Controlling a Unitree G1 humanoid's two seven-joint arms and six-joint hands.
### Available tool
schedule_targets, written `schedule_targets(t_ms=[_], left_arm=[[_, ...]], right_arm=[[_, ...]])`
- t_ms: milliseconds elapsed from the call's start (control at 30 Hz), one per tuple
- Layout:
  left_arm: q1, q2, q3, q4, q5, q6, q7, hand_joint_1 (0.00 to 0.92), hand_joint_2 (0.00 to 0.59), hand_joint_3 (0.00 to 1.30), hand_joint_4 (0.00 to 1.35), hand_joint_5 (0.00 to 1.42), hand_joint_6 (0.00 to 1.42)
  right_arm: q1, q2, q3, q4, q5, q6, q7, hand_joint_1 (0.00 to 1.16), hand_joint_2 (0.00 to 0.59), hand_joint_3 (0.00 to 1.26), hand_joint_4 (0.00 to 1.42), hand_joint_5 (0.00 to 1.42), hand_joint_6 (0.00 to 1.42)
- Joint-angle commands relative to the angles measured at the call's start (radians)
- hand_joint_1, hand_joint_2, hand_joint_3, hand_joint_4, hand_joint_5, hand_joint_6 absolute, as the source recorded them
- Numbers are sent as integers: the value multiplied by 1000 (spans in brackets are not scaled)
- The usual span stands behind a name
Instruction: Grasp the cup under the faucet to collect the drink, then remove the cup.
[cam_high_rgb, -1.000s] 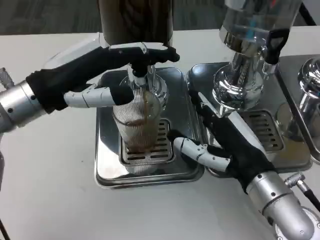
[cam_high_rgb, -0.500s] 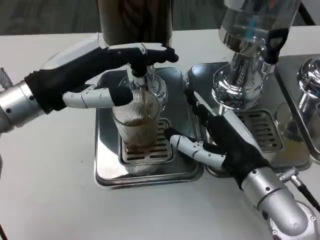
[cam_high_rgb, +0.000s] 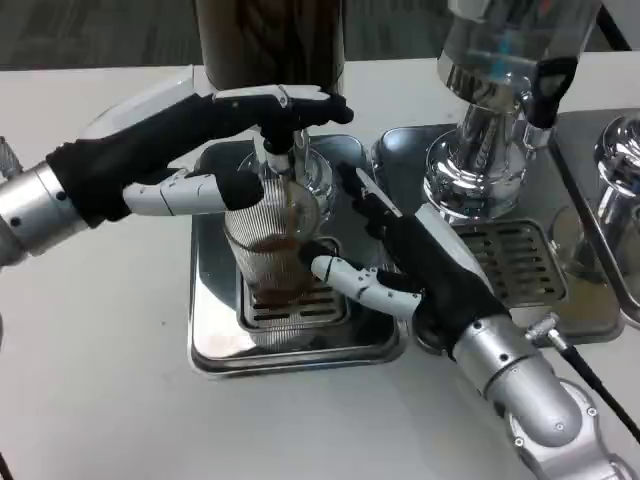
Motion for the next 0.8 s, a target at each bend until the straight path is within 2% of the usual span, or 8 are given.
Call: schedule_targets(t_ms=[33, 800], left_arm=[[25, 10, -19, 7, 25, -8, -14, 0, 50, 252, 137, 168, 199], [35, 20, -19, 0, 30, -10, -6, 0, 51, 259, 147, 168, 199]], right_arm=[[-23, 6, 4, 24, 6, -32, -13, 529, 260, 0, 0, 0, 30], [-78, 19, 2, 104, 19, -65, -7, 529, 260, 0, 0, 0, 34]])
